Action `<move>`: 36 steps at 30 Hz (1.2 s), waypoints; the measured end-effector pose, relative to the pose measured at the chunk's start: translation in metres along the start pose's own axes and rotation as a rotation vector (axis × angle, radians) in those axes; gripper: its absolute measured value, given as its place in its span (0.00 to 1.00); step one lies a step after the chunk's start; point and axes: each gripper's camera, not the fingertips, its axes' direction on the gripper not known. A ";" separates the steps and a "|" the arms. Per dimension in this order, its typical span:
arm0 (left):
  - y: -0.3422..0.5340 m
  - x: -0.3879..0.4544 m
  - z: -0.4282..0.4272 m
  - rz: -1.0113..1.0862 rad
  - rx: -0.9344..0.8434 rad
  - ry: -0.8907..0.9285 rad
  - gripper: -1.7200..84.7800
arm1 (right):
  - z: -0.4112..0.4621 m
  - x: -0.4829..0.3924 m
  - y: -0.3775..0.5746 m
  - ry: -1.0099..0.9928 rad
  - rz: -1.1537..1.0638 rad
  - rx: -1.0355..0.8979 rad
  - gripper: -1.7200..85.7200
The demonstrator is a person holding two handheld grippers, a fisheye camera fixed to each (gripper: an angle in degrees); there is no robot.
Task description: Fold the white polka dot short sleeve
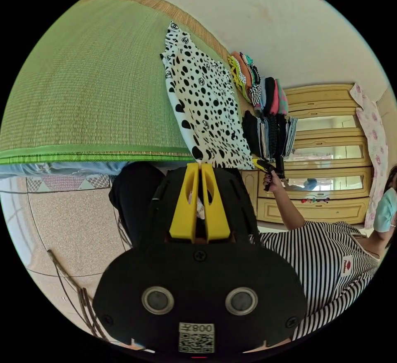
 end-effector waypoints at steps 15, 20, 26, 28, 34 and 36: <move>0.006 -0.007 0.051 -0.059 -0.097 -0.084 0.03 | 0.052 -0.014 0.041 0.251 -0.035 0.045 0.13; 0.004 -0.003 0.058 -0.064 -0.118 -0.107 0.04 | 0.079 -0.017 0.032 0.316 -0.047 -0.008 0.10; -0.003 -0.008 0.067 -0.105 -0.133 -0.105 0.04 | 0.072 -0.018 0.031 0.219 -0.087 -0.063 0.04; -0.007 -0.008 0.071 -0.112 -0.154 -0.113 0.04 | 0.056 -0.016 0.032 0.163 -0.083 -0.069 0.03; -0.004 0.012 0.049 -0.072 -0.123 -0.048 0.04 | 0.009 -0.014 0.038 0.046 -0.095 -0.040 0.03; 0.005 0.021 0.030 -0.056 -0.089 -0.018 0.04 | 0.001 -0.016 0.041 0.026 -0.107 -0.048 0.03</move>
